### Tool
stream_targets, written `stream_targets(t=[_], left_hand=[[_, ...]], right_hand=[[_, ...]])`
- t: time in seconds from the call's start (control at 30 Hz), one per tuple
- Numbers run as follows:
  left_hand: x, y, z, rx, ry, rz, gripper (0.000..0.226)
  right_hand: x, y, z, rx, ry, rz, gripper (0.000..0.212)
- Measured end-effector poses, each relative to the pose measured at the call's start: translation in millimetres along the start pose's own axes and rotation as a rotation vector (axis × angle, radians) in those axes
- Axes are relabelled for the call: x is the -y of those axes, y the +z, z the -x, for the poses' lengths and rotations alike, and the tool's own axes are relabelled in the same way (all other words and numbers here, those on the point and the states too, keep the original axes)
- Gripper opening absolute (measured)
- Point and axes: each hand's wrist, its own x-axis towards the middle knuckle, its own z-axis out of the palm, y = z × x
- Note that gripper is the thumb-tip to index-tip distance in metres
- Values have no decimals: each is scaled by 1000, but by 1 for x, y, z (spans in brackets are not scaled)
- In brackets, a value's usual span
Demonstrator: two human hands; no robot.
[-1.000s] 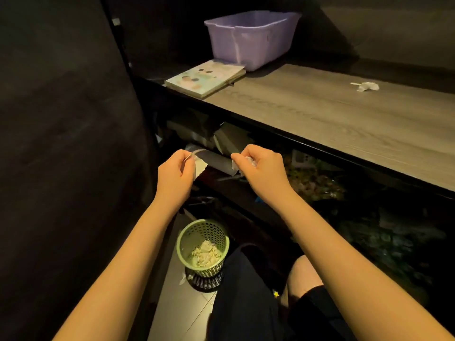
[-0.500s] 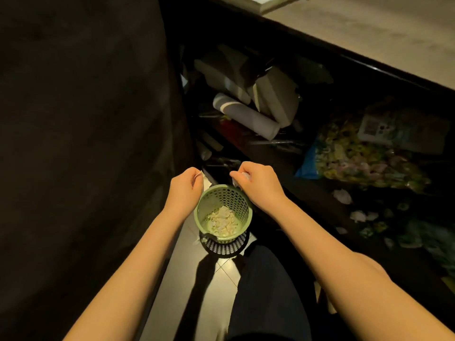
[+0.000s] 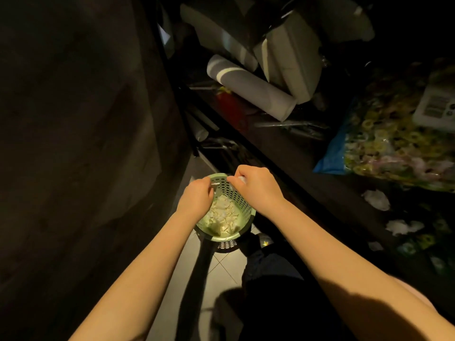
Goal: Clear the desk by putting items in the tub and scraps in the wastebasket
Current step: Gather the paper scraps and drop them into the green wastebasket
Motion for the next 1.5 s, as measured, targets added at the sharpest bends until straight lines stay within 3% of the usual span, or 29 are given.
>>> stream_targets(t=[0.17, 0.3, 0.43, 0.8, 1.07, 1.27, 1.5], left_hand=[[1, 26, -22, 89, -27, -85, 20], [7, 36, -29, 229, -68, -174, 38], [18, 36, -24, 287, -71, -215, 38], [60, -2, -10, 148, -51, -154, 29], [74, -1, -10, 165, -60, -141, 32], [76, 7, -8, 220, -81, -136, 34], [65, 1, -2, 306, -104, -189, 39]], right_hand=[[-16, 3, -9, 16, 26, 11, 30], [-24, 5, -14, 35, 50, 33, 28], [-29, 11, -17, 83, 87, 49, 26], [-30, 72, -57, 286, 86, 284, 18], [-43, 111, -76, 373, 41, 398, 26], [-57, 115, -77, 543, 84, 428, 67], [-52, 93, -70, 537, 80, 461, 66]])
